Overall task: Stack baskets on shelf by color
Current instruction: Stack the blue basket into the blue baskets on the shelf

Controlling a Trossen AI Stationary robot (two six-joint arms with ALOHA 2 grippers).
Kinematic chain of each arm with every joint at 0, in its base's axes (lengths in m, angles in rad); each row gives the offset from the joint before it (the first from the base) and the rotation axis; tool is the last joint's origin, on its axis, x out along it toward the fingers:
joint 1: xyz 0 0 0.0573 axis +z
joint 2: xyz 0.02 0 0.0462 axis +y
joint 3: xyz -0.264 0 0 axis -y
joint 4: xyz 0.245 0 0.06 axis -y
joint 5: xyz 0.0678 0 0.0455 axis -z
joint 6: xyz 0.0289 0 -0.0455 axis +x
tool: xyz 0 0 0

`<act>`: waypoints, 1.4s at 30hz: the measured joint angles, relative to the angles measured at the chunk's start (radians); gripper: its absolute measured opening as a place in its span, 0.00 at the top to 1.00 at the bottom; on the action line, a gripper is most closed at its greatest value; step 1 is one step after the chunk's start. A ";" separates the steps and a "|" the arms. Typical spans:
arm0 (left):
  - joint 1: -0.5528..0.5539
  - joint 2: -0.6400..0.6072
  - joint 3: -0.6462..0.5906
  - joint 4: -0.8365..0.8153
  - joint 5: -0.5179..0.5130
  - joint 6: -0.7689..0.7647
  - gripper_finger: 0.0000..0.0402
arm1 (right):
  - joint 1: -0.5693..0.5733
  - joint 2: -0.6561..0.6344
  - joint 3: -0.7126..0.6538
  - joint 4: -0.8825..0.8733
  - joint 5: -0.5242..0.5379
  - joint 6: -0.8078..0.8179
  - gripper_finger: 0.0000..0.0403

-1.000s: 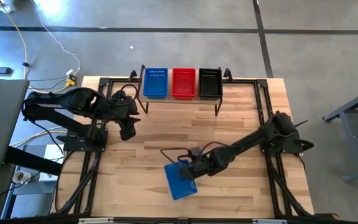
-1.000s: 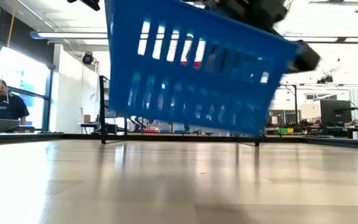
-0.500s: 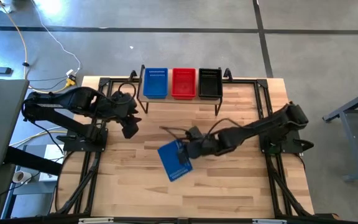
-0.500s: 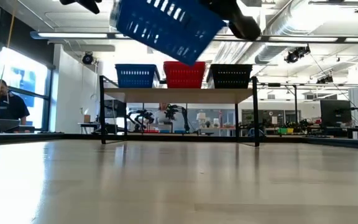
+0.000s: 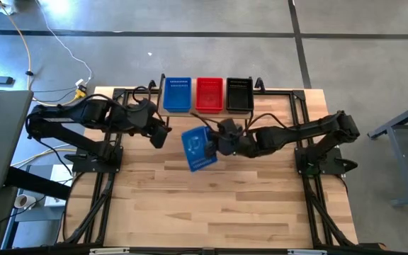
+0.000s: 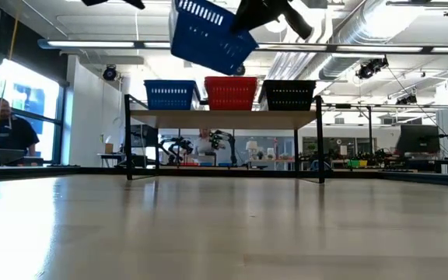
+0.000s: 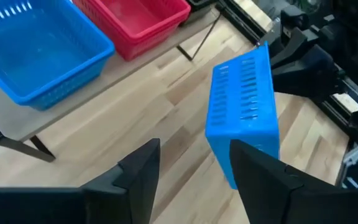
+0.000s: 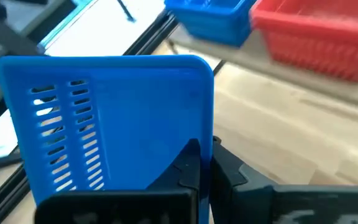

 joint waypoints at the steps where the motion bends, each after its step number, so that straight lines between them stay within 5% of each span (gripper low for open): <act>1: -0.005 0.002 0.000 0.002 -0.017 -0.007 0.55 | -0.003 0.000 0.000 0.000 0.019 0.003 1.00; 8: -0.034 0.023 0.000 0.038 -0.057 -0.036 0.56 | -0.008 0.000 0.000 0.014 0.198 0.004 1.00; 15: -0.041 0.052 0.000 0.097 -0.084 -0.034 0.56 | -0.050 0.000 0.000 0.019 0.237 -0.004 1.00; 42: 0.004 0.226 0.000 0.164 -0.188 0.020 0.56 | -0.094 0.000 0.000 0.070 0.191 -0.023 1.00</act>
